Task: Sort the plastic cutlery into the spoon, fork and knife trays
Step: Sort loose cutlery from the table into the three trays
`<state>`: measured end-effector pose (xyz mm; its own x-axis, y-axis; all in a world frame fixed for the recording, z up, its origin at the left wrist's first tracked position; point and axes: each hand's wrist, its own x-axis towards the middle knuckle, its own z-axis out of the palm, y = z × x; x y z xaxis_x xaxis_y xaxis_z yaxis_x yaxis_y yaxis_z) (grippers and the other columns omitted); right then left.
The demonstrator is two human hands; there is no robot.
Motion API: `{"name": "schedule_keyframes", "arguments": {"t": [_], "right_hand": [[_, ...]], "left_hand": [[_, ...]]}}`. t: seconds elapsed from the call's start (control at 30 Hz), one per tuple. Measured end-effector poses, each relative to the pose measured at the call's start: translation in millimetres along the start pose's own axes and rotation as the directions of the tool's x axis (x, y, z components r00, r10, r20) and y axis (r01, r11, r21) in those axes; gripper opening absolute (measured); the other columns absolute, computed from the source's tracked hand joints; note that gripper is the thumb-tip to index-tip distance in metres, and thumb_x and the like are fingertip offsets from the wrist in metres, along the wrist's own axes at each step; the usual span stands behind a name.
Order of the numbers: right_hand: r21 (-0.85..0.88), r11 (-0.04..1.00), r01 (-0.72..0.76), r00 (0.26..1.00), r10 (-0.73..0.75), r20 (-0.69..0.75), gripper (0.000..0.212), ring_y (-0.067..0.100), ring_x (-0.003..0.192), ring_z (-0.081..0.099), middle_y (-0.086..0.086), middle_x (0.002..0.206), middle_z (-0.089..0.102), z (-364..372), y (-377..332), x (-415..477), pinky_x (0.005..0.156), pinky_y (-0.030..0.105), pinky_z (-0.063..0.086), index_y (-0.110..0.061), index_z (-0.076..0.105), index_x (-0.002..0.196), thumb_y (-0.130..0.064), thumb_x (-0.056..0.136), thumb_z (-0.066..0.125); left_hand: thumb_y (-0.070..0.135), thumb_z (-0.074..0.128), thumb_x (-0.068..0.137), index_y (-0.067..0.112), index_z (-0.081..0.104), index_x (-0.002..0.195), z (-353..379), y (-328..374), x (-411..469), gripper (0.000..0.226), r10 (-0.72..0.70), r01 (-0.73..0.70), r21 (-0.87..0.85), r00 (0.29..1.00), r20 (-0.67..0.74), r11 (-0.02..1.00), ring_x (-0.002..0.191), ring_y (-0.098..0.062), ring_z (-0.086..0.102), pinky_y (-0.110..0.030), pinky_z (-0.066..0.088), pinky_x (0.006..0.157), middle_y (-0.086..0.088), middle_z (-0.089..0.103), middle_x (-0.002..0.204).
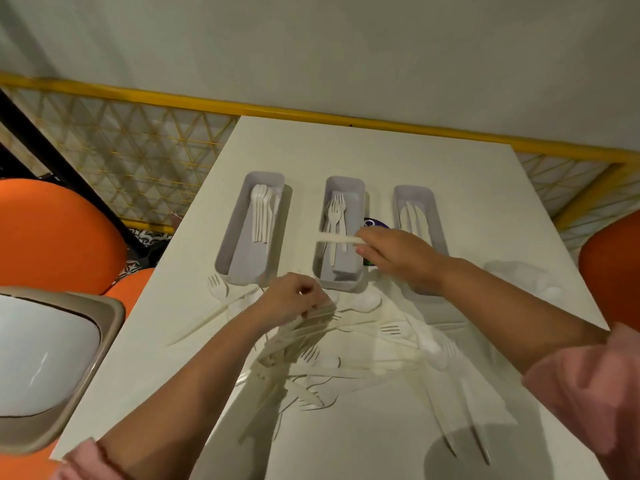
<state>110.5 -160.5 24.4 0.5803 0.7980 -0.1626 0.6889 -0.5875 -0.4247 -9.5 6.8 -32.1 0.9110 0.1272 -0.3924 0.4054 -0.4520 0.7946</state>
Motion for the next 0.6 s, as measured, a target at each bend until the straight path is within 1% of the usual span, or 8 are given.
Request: {"name": "schedule_keyframes", "arguments": {"t": [0.03, 0.1, 0.17, 0.23, 0.33, 0.4, 0.5, 0.6], "right_hand": [[0.023, 0.999, -0.025, 0.999, 0.026, -0.027, 0.018, 0.006, 0.061, 0.041, -0.011, 0.071, 0.043, 3.0, 4.4, -0.5, 0.056, 0.025, 0.029, -0.017, 0.046, 0.09, -0.027, 0.1, 0.037], [0.055, 0.997, -0.059, 0.995, 0.063, -0.076, 0.022, 0.012, 0.06, 0.041, -0.004, 0.07, 0.046, 9.2, 12.2, -1.5, 0.059, 0.027, 0.032, -0.011, 0.045, 0.088, -0.027, 0.101, 0.035], [0.119, 0.989, -0.09, 0.989, 0.103, -0.109, 0.027, 0.019, 0.065, 0.045, 0.01, 0.078, 0.055, 13.4, 17.2, -2.3, 0.062, 0.031, 0.035, -0.003, 0.048, 0.094, -0.025, 0.101, 0.033], [0.194, 0.975, -0.111, 0.984, 0.136, -0.118, 0.028, 0.025, 0.07, 0.049, 0.019, 0.088, 0.058, 14.6, 18.7, -4.0, 0.061, 0.03, 0.036, 0.0, 0.048, 0.099, -0.023, 0.102, 0.033], [0.265, 0.958, -0.108, 0.98, 0.148, -0.135, 0.026, 0.024, 0.07, 0.048, 0.024, 0.091, 0.059, 15.4, 23.6, -8.9, 0.054, 0.025, 0.034, -0.001, 0.048, 0.097, -0.022, 0.102, 0.034], [0.299, 0.948, -0.113, 0.976, 0.161, -0.143, 0.021, 0.022, 0.071, 0.048, 0.022, 0.088, 0.058, 16.4, 27.3, -11.8, 0.056, 0.026, 0.036, -0.008, 0.046, 0.09, -0.022, 0.101, 0.035], [0.337, 0.929, -0.152, 0.965, 0.213, -0.152, 0.022, 0.024, 0.076, 0.049, 0.018, 0.089, 0.057, 18.9, 33.6, -14.8, 0.065, 0.031, 0.037, -0.012, 0.046, 0.084, -0.024, 0.101, 0.036], [0.44, 0.88, -0.181, 0.946, 0.278, -0.167, 0.024, 0.02, 0.067, 0.045, 0.011, 0.077, 0.05, 20.9, 36.6, -18.2, 0.058, 0.029, 0.034, -0.01, 0.045, 0.08, -0.023, 0.1, 0.038]], "left_hand": [[0.016, 0.058, 0.089, 0.01, 0.069, 0.083, 9.4, -0.3, 0.6, 0.013, 0.047, -0.05, 0.109, 0.998, 0.032, 0.993, 0.062, -0.006, 0.055, -0.01, 0.043, 0.056, 0.004, 0.065, 0.074], [0.024, 0.066, 0.083, 0.012, 0.071, 0.087, 26.4, 0.1, 3.6, 0.013, 0.085, -0.107, 0.287, 0.992, 0.09, 0.952, 0.072, -0.009, 0.058, -0.017, 0.046, 0.067, 0.006, 0.067, 0.082], [0.032, 0.071, 0.077, 0.021, 0.065, 0.079, 36.0, -0.7, 6.5, 0.013, 0.066, -0.095, 0.438, 0.994, 0.081, 0.894, 0.072, -0.011, 0.055, -0.021, 0.042, 0.067, 0.013, 0.058, 0.073], [0.031, 0.068, 0.079, 0.025, 0.055, 0.073, 40.6, -3.3, 10.4, 0.015, 0.098, -0.113, 0.562, 0.994, 0.056, 0.819, 0.073, -0.013, 0.054, -0.022, 0.04, 0.065, 0.01, 0.057, 0.074], [0.025, 0.057, 0.086, 0.021, 0.048, 0.078, 47.6, -3.2, 14.0, 0.013, 0.185, -0.151, 0.734, 0.982, 0.036, 0.662, 0.075, -0.016, 0.051, -0.024, 0.04, 0.064, 0.003, 0.055, 0.082], [0.026, 0.057, 0.086, 0.021, 0.045, 0.076, 49.4, -2.1, 14.8, 0.016, 0.186, -0.156, 0.762, 0.981, 0.047, 0.628, 0.074, -0.016, 0.05, -0.024, 0.036, 0.061, 0.003, 0.051, 0.078], [0.029, 0.062, 0.082, 0.022, 0.049, 0.067, 45.8, 1.5, 15.3, 0.021, 0.189, -0.195, 0.709, 0.978, 0.088, 0.678, 0.068, -0.016, 0.05, -0.024, 0.038, 0.06, 0.003, 0.053, 0.071], [0.029, 0.066, 0.081, 0.017, 0.059, 0.067, 34.4, 11.3, 15.4, 0.019, 0.248, -0.264, 0.62, 0.962, 0.113, 0.739, 0.059, -0.012, 0.047, -0.02, 0.039, 0.059, 0.003, 0.056, 0.067]]}}
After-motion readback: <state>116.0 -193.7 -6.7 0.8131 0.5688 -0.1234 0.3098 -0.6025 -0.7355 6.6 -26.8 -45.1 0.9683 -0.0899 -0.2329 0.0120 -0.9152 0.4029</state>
